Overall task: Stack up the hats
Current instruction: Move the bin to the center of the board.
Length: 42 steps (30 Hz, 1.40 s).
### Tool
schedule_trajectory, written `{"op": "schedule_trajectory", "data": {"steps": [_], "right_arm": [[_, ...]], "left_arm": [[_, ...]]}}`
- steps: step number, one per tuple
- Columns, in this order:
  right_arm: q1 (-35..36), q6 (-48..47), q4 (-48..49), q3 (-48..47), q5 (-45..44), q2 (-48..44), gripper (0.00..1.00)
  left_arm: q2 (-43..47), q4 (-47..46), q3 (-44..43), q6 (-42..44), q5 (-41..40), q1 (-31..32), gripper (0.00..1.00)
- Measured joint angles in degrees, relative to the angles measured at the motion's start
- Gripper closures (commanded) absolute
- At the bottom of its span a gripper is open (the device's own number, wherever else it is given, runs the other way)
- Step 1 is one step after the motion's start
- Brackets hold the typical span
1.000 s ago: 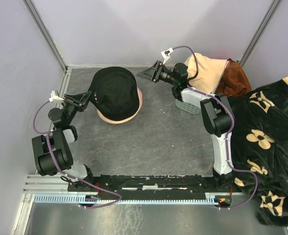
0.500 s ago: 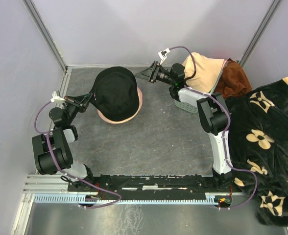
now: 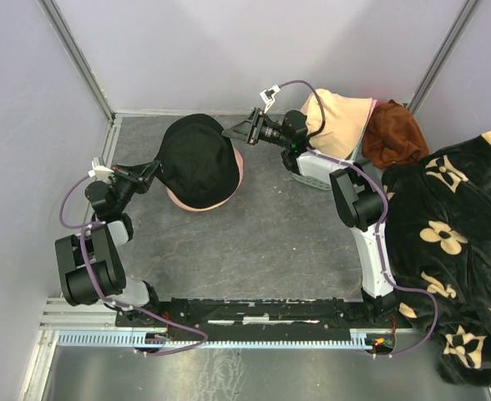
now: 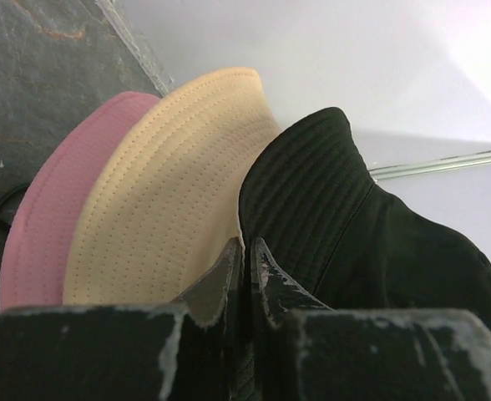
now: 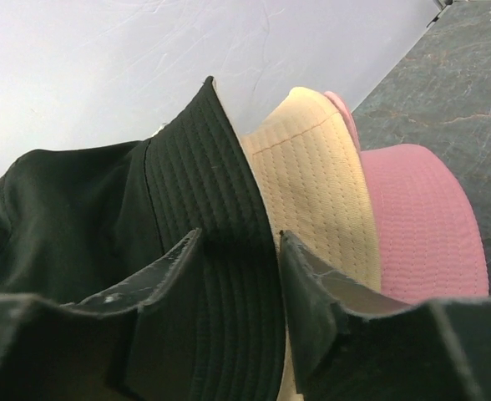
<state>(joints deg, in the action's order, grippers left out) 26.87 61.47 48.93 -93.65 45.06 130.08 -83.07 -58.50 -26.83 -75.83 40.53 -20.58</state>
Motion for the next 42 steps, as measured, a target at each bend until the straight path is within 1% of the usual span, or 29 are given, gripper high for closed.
{"op": "schedule_trajectory", "data": {"steps": [9,10,19,23,34,38,42], "right_arm": [[-0.02,1.07,0.48,0.00,0.17,0.17,0.96],[-0.02,1.18,0.52,0.00,0.17,0.17,0.98],[-0.81,2.34,2.38,0.37,0.11,0.15,0.99],[-0.87,1.36,1.05,0.39,-0.59,-0.07,0.99],[-0.37,-10.56,-21.24,-0.76,-9.84,-2.64,0.99],[0.04,-13.07,-26.21,-1.33,-11.96,-2.64,0.99],[0.52,-14.69,-29.24,-2.16,-13.31,-2.64,0.99]], "left_arm": [[1.81,4.94,-0.24,1.62,-1.84,0.09,0.97],[2.14,5.49,-0.28,1.81,-2.03,0.09,0.97],[5.62,11.21,-0.50,2.69,-5.09,0.17,0.97],[6.56,13.86,-1.16,2.69,-6.56,0.22,0.96],[7.43,19.39,-6.36,4.46,-11.08,2.10,0.94],[7.41,22.47,-7.96,6.36,-12.83,3.50,0.94],[7.37,26.58,-9.40,9.18,-15.23,4.66,0.97]]}}
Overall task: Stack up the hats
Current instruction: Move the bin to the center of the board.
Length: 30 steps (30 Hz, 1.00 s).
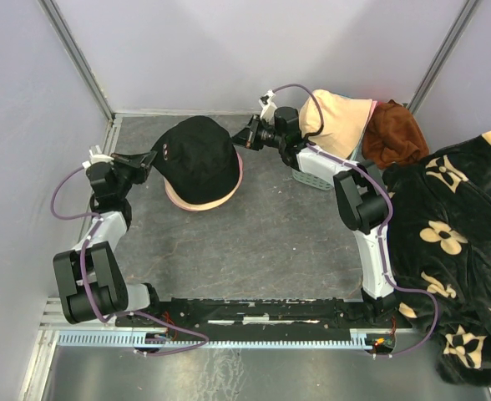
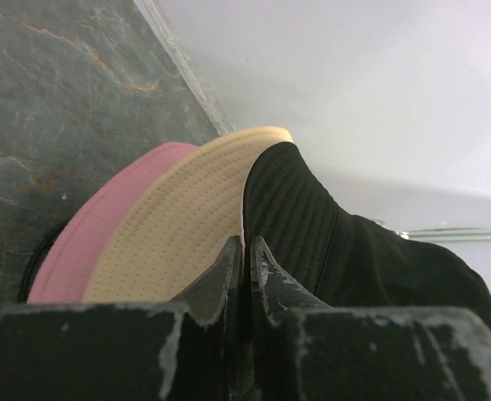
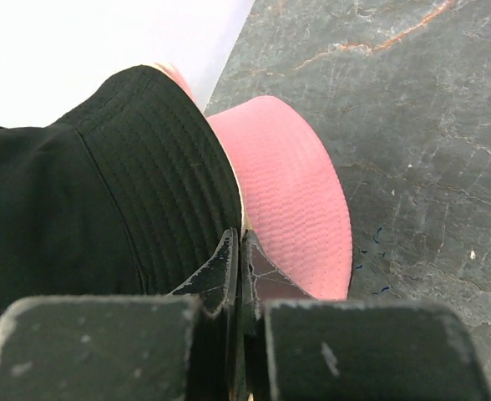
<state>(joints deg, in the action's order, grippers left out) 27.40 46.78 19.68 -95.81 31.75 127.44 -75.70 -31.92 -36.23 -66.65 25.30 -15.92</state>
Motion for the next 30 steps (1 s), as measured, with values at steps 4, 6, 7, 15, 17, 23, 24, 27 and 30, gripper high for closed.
{"op": "schedule_trajectory", "data": {"steps": [4,6,7,15,17,23,24,27,30], "right_arm": [[0.26,-1.05,-1.81,-0.59,-0.87,0.00,0.99],[0.37,-1.53,-2.51,-0.81,-1.14,-0.09,0.99],[0.44,-1.73,-2.93,-0.83,-1.29,-0.22,0.99],[0.81,-3.85,-5.11,-0.48,-2.73,-2.49,0.99],[0.90,-4.33,-5.27,0.20,-3.21,-3.54,0.99],[1.38,-6.27,-6.16,0.81,-3.98,-5.35,0.99],[1.40,-6.56,-6.54,0.81,-4.07,-5.38,0.99],[1.68,-7.48,-7.72,0.81,-4.61,-5.40,0.99],[1.92,-8.41,-8.48,0.81,-5.27,-5.42,0.99]], "left_arm": [[-0.26,4.09,-1.18,2.64,-2.16,0.74,0.97],[-0.68,6.21,-1.99,4.11,-3.06,1.25,0.97],[-0.90,7.52,-2.49,5.01,-3.61,1.55,0.97],[-1.44,13.94,-4.07,9.73,-6.88,2.93,0.97],[-1.44,14.67,-4.07,10.36,-7.21,2.93,0.97],[-1.44,15.58,-3.54,11.23,-7.45,2.97,0.97],[-1.44,15.61,-3.50,11.26,-7.48,3.06,0.97],[-1.46,15.52,-3.37,11.45,-7.65,3.39,0.97],[-1.46,15.06,-2.91,11.50,-7.74,3.65,0.97]]}}
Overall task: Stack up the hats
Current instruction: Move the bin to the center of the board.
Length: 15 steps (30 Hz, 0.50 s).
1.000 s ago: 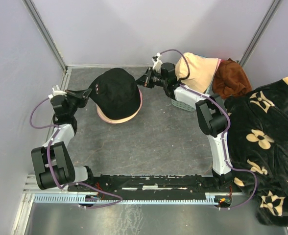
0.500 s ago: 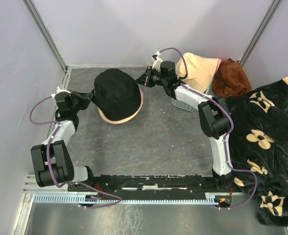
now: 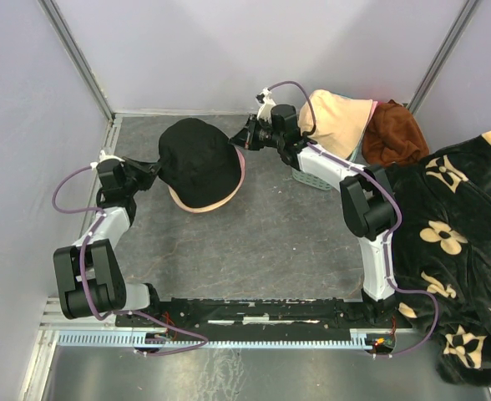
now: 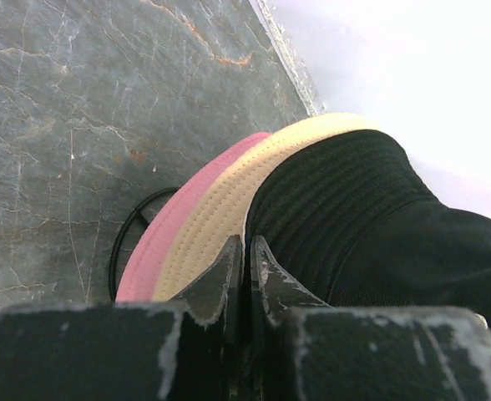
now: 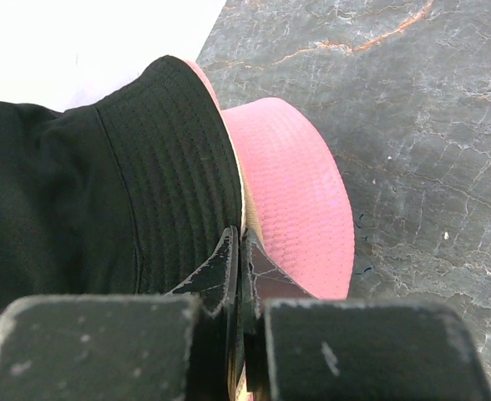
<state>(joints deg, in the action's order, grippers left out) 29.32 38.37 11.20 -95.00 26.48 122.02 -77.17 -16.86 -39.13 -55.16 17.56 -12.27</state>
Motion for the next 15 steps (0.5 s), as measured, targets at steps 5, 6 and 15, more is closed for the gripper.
{"op": "schedule_trajectory", "data": {"steps": [5,6,15], "right_arm": [[0.26,-1.62,-0.66,1.03,-1.60,-0.61,0.99],[0.33,-1.88,-0.72,1.55,-1.99,-0.96,0.99],[0.70,-3.89,-1.40,3.96,-3.69,-3.06,0.99]], "left_arm": [[-0.02,-1.16,0.59,0.00,0.02,0.28,0.97],[-0.02,-1.70,0.90,-0.02,0.04,0.31,0.97],[3.13,-5.68,5.62,-0.74,0.50,0.52,0.97]]}}
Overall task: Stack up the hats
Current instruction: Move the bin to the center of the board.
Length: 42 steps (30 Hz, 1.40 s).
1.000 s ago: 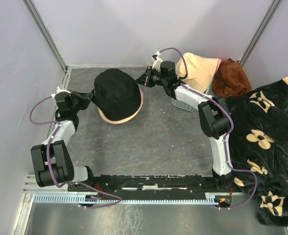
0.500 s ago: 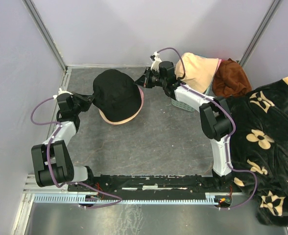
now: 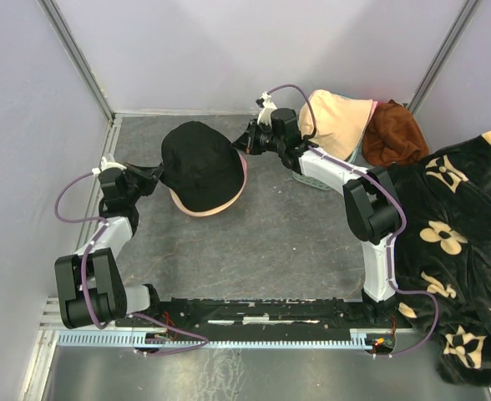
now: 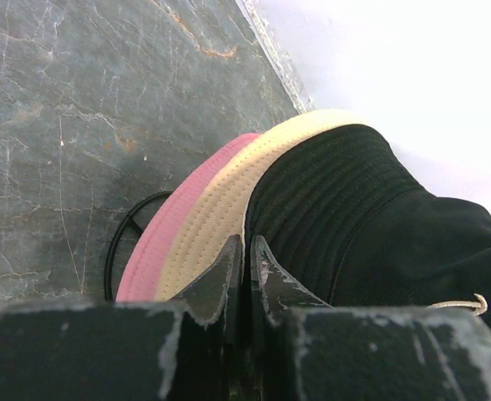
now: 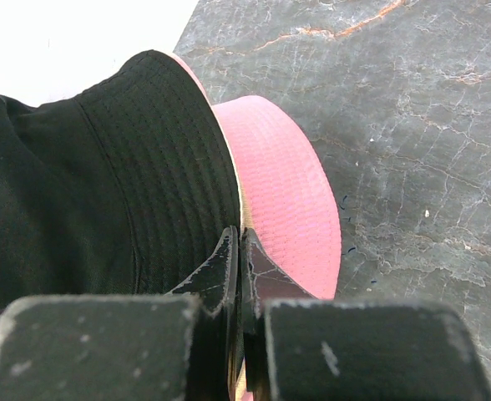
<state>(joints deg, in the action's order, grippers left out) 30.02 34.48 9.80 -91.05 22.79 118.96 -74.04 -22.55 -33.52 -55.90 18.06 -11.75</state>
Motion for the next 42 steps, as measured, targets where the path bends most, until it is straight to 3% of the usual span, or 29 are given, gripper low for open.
{"op": "schedule_trajectory", "data": {"steps": [19,23,29,32,42], "right_arm": [[1.11,-1.81,-3.93,-1.77,-3.91,0.15,0.99],[1.14,-2.43,-7.32,-5.22,-5.05,1.38,0.95],[1.38,-3.13,-10.32,-6.47,-6.86,2.01,0.65],[0.98,-3.87,-12.28,-5.01,-9.60,1.97,0.60],[0.24,-4.39,-16.94,0.63,-15.32,-3.61,0.56]], "left_arm": [[0.66,-5.75,4.24,-1.68,-0.11,1.29,0.97],[1.14,-6.32,5.05,-1.86,-0.11,1.36,0.81],[4.02,-4.37,7.96,-2.12,-0.63,1.38,0.58],[5.05,-1.29,9.09,-2.16,-1.60,1.38,0.53],[14.95,6.62,9.66,-2.12,-4.55,1.38,0.49]]}}
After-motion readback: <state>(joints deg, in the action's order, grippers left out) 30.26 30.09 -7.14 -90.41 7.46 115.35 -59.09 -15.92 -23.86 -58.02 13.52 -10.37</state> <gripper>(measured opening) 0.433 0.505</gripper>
